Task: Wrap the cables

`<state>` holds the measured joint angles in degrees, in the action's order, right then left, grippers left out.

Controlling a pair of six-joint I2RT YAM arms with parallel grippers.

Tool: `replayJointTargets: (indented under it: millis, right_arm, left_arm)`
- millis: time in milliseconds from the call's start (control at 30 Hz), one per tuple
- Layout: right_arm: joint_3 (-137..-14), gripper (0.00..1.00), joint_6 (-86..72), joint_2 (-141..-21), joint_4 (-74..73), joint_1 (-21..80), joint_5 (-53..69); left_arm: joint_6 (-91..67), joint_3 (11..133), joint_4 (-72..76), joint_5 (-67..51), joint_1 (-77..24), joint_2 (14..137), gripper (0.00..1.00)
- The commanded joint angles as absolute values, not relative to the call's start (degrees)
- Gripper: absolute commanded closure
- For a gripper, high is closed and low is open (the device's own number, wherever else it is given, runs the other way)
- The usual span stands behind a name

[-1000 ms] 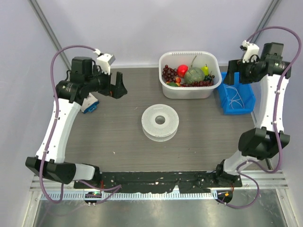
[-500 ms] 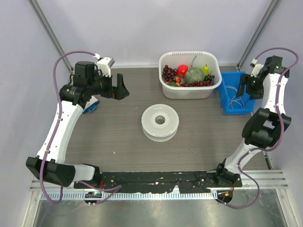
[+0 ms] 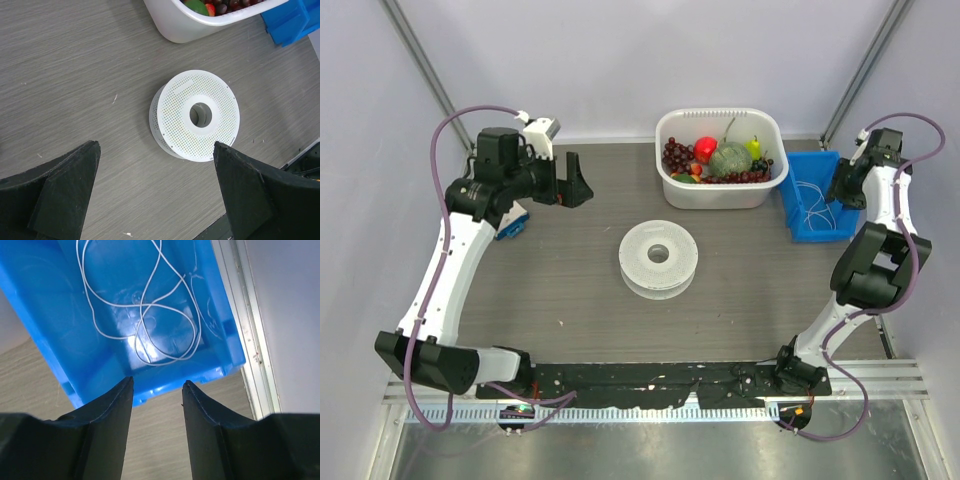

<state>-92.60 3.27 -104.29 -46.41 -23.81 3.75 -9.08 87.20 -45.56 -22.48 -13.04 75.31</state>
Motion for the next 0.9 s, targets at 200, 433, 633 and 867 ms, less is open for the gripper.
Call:
replayJointTargets:
  millis: [200,433,633,867]
  right_arm:
    - [-87.80,0.59,6.15,-105.73,-29.89,-19.69,-2.61]
    - [-90.35,0.60,10.98,-110.74,-27.60,-19.16,-5.98]
    - [-93.95,0.64,13.36,-113.82,-27.24,-19.07,-6.42]
    - [-95.97,0.65,15.20,-113.91,-27.86,-18.99,-5.27]
  left_arm:
    - [-8.97,89.30,-41.66,-22.24,-12.83,76.46,0.00]
    - [-8.26,88.94,-41.31,-22.15,-12.75,76.90,0.00]
    - [-8.00,89.47,-41.04,-23.29,-12.74,78.39,0.00]
    - [-7.30,90.79,-41.84,-23.73,-12.83,79.63,0.00]
